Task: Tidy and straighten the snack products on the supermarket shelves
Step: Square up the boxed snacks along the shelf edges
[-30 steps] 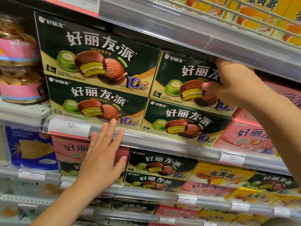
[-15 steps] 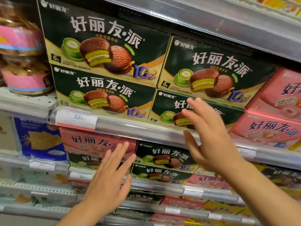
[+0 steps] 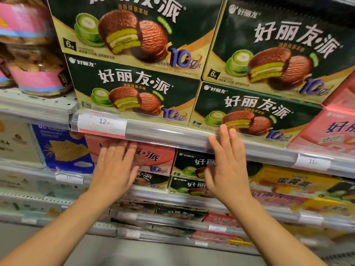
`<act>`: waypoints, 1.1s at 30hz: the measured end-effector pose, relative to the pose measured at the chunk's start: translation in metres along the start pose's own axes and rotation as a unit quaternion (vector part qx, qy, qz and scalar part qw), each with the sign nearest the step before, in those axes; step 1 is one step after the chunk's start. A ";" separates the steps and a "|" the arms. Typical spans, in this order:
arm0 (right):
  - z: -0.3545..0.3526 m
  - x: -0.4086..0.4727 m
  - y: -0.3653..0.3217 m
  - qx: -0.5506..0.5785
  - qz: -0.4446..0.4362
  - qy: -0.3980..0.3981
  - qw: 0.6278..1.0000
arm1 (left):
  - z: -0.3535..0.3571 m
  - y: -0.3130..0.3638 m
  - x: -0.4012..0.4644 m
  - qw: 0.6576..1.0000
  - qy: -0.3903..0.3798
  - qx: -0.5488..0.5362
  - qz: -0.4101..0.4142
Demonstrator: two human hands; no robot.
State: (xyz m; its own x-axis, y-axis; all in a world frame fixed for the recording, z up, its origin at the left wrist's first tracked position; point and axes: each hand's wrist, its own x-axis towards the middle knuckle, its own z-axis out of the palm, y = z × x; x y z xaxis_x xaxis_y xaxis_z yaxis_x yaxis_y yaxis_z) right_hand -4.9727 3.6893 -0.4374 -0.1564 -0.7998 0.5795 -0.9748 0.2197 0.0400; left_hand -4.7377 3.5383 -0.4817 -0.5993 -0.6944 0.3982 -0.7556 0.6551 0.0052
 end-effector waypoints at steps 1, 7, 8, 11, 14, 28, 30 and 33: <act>0.002 0.000 -0.001 0.003 0.007 0.010 1.000 | -0.003 -0.003 0.005 1.000 -0.003 0.012 -0.004; 0.012 0.001 -0.006 0.014 0.033 0.044 0.998 | -0.007 -0.017 0.020 0.999 0.003 -0.002 0.035; 0.013 0.000 -0.005 0.014 0.030 0.049 0.998 | -0.006 -0.019 0.021 0.999 0.012 -0.004 0.045; 0.015 0.001 -0.004 0.023 0.033 0.058 0.998 | -0.002 -0.026 0.018 0.996 0.050 0.004 0.071; 0.014 0.000 -0.007 0.036 0.041 0.054 0.997 | 0.005 -0.033 0.010 0.989 0.094 0.001 0.114; -0.003 -0.058 -0.084 0.511 0.210 -0.180 0.814 | -0.026 -0.007 -0.068 0.972 0.103 -0.158 0.141; -0.005 -0.065 -0.074 0.539 0.247 -0.171 0.787 | -0.027 0.003 -0.072 0.976 0.067 -0.159 0.130; -0.009 -0.085 -0.058 0.573 0.316 -0.145 0.743 | -0.023 0.020 -0.075 0.978 0.041 -0.183 0.090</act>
State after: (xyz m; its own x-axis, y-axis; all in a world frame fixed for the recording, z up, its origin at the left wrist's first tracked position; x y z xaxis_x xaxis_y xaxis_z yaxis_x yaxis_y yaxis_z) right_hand -4.9019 3.7498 -0.4823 -0.5056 -0.8626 -0.0177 -0.1631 0.1157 -0.9798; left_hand -4.7018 3.6100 -0.4902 -0.6793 -0.5426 0.4941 -0.4863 0.8371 0.2508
